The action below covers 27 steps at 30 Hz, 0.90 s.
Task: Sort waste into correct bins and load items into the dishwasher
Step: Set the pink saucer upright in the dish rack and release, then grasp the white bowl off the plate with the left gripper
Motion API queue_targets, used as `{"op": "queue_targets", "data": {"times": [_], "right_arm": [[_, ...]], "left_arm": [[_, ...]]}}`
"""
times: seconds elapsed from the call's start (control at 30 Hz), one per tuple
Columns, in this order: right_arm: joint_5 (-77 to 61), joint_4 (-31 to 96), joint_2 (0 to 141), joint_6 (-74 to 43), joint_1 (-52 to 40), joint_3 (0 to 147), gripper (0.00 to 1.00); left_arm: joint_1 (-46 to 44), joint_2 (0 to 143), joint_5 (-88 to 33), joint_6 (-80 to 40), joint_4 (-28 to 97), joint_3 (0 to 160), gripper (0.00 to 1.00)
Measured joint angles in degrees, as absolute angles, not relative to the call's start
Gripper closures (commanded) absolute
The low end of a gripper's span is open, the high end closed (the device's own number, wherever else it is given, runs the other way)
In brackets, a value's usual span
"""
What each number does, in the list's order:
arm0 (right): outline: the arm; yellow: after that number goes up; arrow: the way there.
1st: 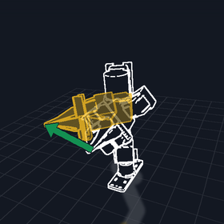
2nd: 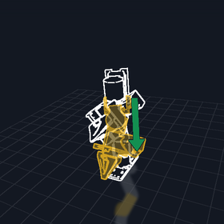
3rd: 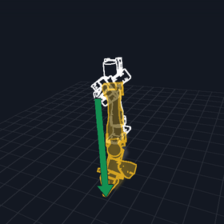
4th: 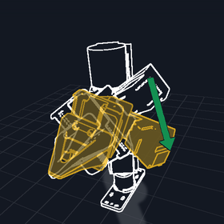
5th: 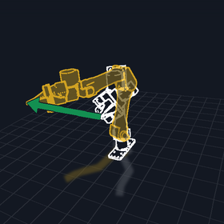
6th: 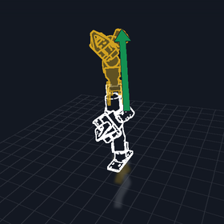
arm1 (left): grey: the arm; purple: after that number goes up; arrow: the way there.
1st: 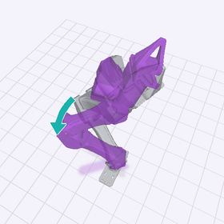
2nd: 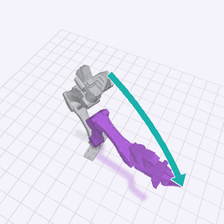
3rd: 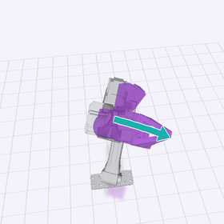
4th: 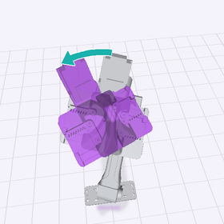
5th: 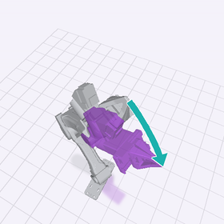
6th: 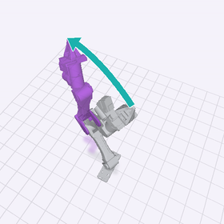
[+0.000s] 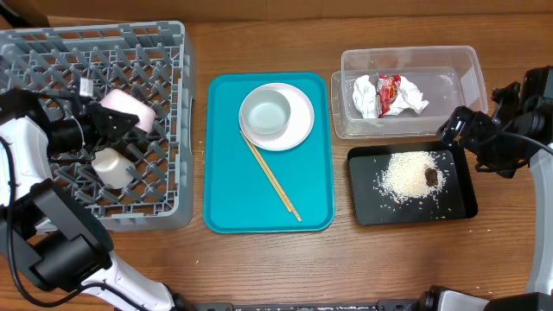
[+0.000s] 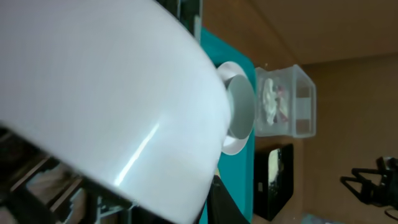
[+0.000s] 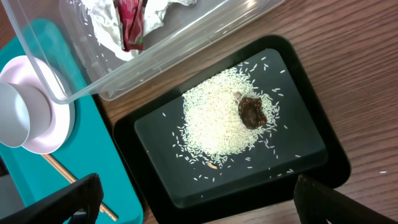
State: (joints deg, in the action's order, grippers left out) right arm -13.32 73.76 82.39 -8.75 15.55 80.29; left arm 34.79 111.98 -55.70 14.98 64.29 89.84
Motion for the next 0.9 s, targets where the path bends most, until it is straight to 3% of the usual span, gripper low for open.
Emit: {"op": "queue_targets", "data": {"times": [0.2,0.47,0.6,0.9], "right_arm": [[-13.3,73.7,82.4,-8.8,15.6,80.3,0.0],[-13.3,73.8,82.4,-8.8,15.6,80.3,0.0],[-13.3,73.8,82.4,-8.8,15.6,80.3,0.0],[-13.4,74.1,82.4,-8.8,15.6,80.3,0.0]], "left_arm": [[37.9,112.5,-47.5,13.4,66.2,89.9,0.32],[39.0,110.8,-49.0,13.8,68.8,92.4,0.33],[35.2,105.2,-50.2,14.2,68.9,92.7,0.35],[6.6,99.8,-39.9,15.2,63.5,93.6,0.37]]}}
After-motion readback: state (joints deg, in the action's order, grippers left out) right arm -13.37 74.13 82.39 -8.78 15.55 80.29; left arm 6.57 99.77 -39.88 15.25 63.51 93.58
